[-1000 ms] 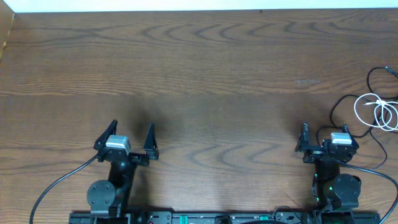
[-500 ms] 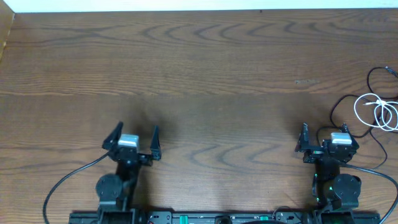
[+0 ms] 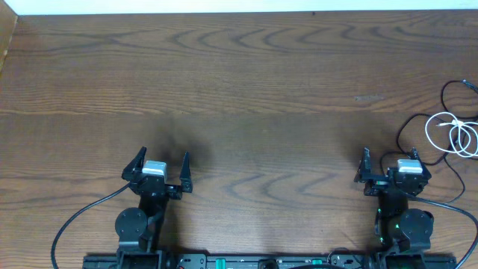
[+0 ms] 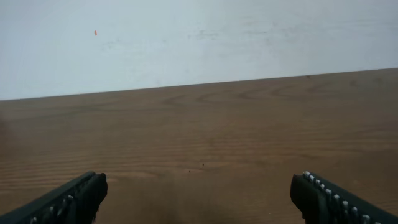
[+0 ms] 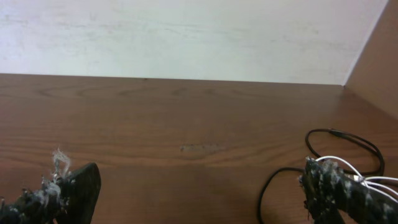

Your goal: Untangle cables

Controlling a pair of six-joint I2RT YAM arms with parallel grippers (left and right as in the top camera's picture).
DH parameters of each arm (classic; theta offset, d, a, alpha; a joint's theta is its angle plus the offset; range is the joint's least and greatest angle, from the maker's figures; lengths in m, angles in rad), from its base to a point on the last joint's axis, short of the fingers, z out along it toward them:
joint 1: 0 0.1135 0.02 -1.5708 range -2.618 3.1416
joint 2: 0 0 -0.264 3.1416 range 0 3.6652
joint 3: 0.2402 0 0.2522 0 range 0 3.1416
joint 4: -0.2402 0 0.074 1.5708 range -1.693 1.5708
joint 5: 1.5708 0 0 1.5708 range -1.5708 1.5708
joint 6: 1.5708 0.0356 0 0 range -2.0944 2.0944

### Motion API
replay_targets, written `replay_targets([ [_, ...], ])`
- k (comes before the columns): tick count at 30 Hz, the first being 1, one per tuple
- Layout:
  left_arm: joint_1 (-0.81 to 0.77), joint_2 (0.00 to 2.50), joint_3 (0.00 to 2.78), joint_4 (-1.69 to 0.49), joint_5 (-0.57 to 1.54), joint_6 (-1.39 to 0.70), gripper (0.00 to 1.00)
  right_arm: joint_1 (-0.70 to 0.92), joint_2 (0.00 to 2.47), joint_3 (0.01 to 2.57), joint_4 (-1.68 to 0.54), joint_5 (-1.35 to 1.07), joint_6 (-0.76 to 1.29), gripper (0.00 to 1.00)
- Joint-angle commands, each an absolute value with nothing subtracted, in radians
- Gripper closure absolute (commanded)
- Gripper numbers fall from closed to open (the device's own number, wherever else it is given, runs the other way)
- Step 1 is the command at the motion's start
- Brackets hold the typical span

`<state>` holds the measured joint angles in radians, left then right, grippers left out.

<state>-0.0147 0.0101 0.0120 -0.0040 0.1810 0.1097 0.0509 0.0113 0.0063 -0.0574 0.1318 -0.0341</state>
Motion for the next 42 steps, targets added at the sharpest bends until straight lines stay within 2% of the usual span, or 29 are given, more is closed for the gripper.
replay_targets([
  [1,-0.011,0.001,0.004,-0.052,0.194,0.127,0.02,0.052,0.006,0.006,-0.060,0.144,-0.042,0.01],
  [13,-0.072,0.001,0.004,-0.052,0.194,0.127,0.02,0.052,0.006,0.006,-0.061,0.144,-0.042,0.01],
  [42,-0.072,0.004,0.004,-0.052,0.194,0.127,0.02,0.052,0.006,0.006,-0.060,0.144,-0.042,0.01],
])
